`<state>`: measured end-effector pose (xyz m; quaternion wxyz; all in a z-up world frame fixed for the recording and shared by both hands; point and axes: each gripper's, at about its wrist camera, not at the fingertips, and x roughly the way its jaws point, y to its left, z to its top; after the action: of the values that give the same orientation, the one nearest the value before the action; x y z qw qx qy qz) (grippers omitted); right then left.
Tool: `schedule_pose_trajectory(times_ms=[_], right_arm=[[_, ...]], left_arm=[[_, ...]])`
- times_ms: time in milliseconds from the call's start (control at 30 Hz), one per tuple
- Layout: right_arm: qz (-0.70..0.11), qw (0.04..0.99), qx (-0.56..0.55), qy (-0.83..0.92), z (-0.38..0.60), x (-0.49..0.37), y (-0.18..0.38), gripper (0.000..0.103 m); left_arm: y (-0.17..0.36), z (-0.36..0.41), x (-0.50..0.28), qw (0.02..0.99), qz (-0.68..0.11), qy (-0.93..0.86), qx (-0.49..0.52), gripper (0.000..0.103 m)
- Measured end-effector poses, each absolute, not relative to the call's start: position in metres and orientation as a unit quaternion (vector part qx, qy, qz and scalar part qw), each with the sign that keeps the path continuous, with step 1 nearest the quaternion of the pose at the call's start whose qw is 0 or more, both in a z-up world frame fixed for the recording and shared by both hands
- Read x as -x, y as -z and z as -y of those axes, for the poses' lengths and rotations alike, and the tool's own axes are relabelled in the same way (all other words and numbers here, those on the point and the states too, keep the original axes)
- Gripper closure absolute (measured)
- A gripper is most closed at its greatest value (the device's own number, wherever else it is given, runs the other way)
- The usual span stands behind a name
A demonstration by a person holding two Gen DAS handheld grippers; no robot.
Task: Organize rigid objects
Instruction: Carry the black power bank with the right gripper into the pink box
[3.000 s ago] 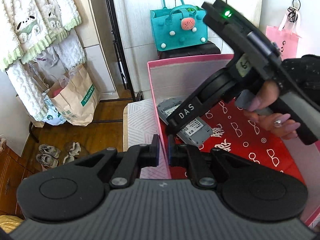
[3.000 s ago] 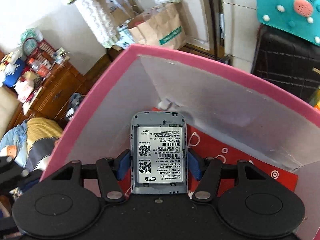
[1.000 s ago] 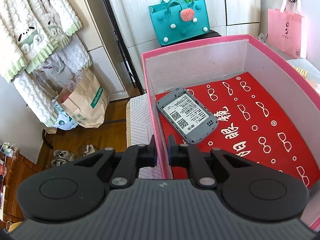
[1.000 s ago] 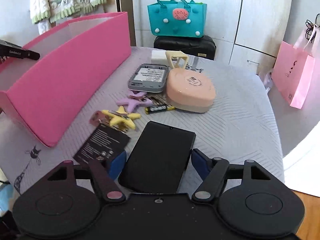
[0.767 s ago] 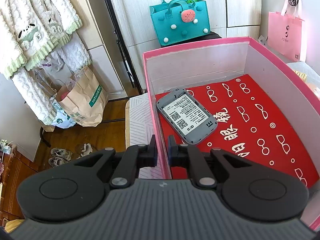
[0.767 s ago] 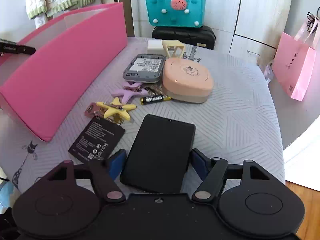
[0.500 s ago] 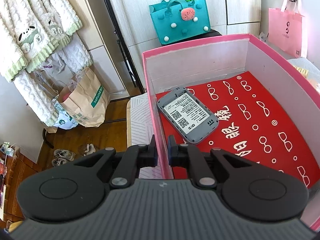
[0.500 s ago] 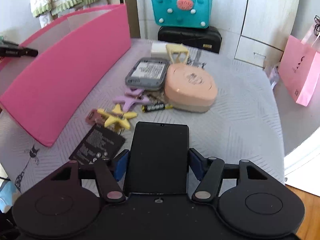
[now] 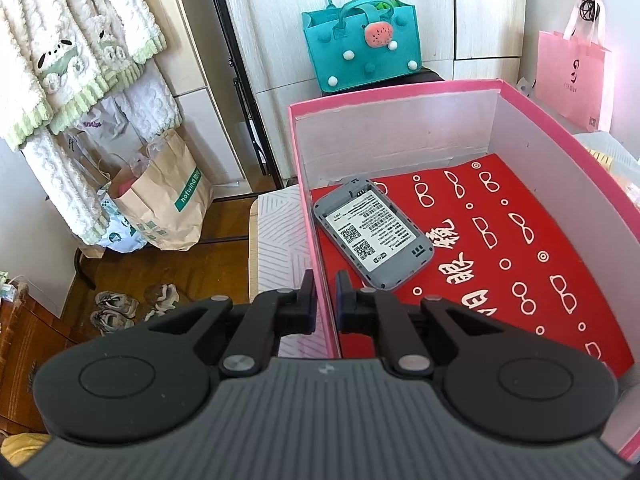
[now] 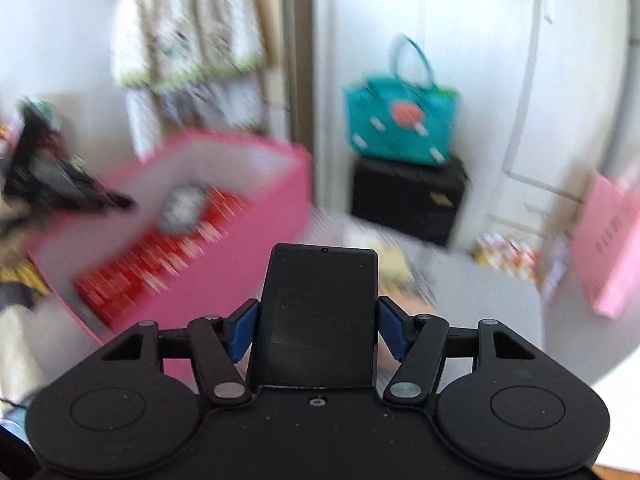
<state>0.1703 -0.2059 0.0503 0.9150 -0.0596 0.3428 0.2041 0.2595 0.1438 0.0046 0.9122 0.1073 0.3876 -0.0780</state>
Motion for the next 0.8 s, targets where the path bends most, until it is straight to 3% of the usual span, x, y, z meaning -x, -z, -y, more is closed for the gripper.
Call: schedule_pose_trajectory(times_ms=[200, 600, 800], right_arm=[[-0.322, 0.886, 0.029, -0.331, 0.160, -0.219, -0.067, 0.035], [-0.355, 0.800, 0.306, -0.375, 0.052, -0.309, -0.016, 0.035], [-0.388, 0.745, 0.376, -0.391, 0.027, -0.342, 0.006, 0.035]], left_arm=[[-0.005, -0.143, -0.258, 0.914, -0.383, 0.072, -0.114, 0.096], [-0.005, -0.144, -0.255, 0.919, -0.372, 0.073, -0.111, 0.096], [-0.005, -0.143, -0.255, 0.918, -0.373, 0.073, -0.116, 0.096]])
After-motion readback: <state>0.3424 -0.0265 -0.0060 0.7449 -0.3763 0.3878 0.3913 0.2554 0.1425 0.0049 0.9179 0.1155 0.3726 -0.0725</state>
